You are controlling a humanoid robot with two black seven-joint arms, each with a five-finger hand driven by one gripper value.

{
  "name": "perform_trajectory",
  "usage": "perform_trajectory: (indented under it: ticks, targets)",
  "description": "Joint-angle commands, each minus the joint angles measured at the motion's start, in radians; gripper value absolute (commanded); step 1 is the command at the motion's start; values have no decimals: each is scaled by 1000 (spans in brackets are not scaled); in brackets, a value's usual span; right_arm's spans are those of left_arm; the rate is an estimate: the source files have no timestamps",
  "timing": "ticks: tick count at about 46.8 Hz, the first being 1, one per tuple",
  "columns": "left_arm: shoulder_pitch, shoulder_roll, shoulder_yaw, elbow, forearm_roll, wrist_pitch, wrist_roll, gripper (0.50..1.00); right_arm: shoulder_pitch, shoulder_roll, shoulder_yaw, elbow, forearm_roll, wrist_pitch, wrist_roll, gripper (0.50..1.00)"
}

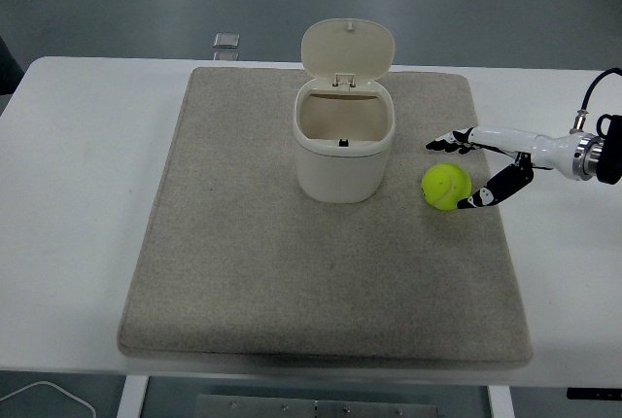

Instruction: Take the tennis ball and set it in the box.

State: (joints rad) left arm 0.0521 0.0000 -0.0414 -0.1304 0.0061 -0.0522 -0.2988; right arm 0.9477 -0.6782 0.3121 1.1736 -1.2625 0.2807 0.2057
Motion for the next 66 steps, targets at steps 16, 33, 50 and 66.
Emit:
perform_trajectory:
  ticks: [16, 33, 50, 66]
  targets:
    - [0, 0, 0, 0, 0, 0, 0, 992, -12, 11, 1, 0, 0, -32, 1, 917]
    - [0, 0, 0, 0, 0, 0, 1, 990, -26, 25, 1, 0, -3, -46, 1, 913]
    - [0, 0, 0, 0, 0, 0, 1, 992, -27, 32, -1, -2, -43, -47, 3, 832]
    - [0, 0, 0, 0, 0, 0, 0, 992, -27, 31, -2, 0, -43, -47, 0, 766]
